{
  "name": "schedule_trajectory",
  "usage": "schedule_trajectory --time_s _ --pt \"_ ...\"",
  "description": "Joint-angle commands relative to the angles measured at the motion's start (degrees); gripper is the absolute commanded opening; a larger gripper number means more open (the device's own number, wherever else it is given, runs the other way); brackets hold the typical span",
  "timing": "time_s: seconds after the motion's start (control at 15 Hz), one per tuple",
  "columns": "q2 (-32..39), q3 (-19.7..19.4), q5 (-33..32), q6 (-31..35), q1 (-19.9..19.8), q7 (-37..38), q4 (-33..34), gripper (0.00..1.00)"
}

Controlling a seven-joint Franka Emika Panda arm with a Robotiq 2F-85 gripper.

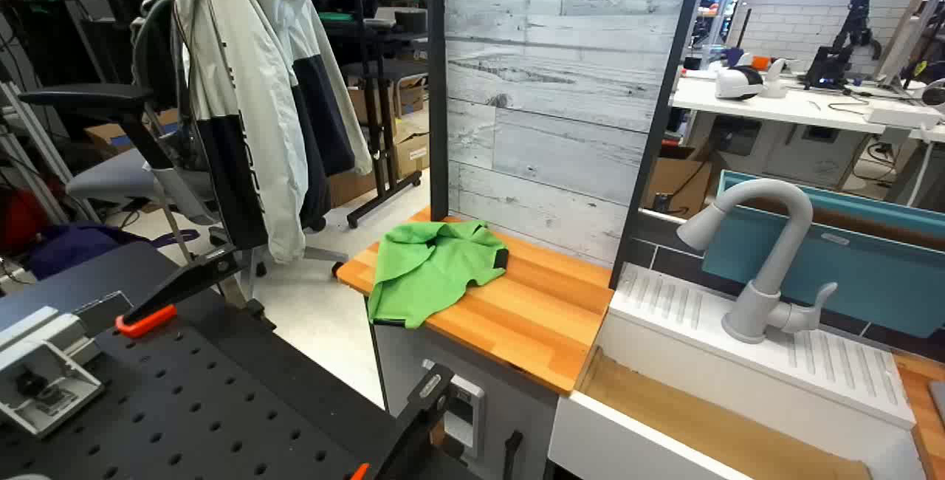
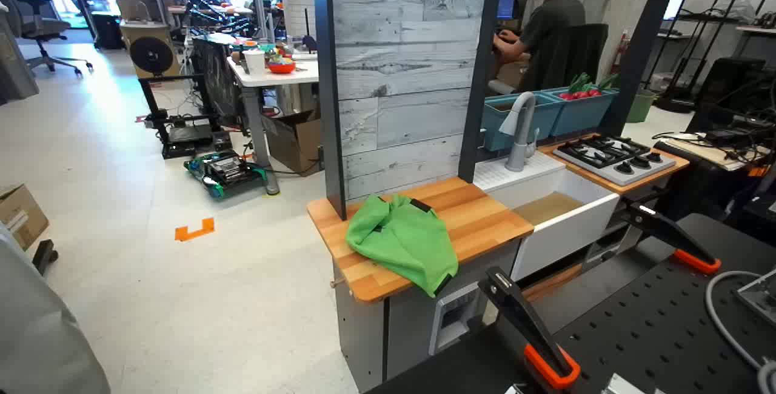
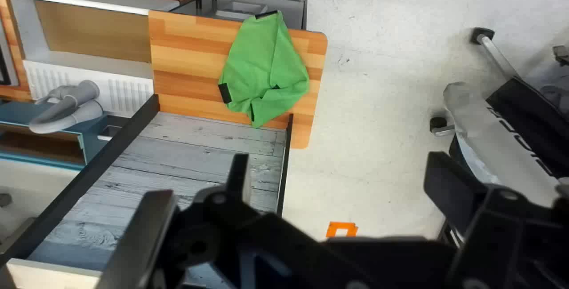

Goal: Push the rag to the right

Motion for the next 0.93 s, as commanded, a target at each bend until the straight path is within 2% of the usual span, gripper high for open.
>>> schedule_trajectory --time_s 0.0,0.33,0.67,0.87 --pt "0.2 -1.01 -0.52 -0.14 1.23 0.43 0.16 1.0" --pt "0.2 -1.01 -0.52 -0.14 1.23 0.43 0.17 1.0" --pt "0.16 -1.58 -0.7 6.33 0.44 2.55 -2.98 1.0" --pt "1.46 -2.56 -0.74 12.77 -0.14 2.76 -6.01 1.0"
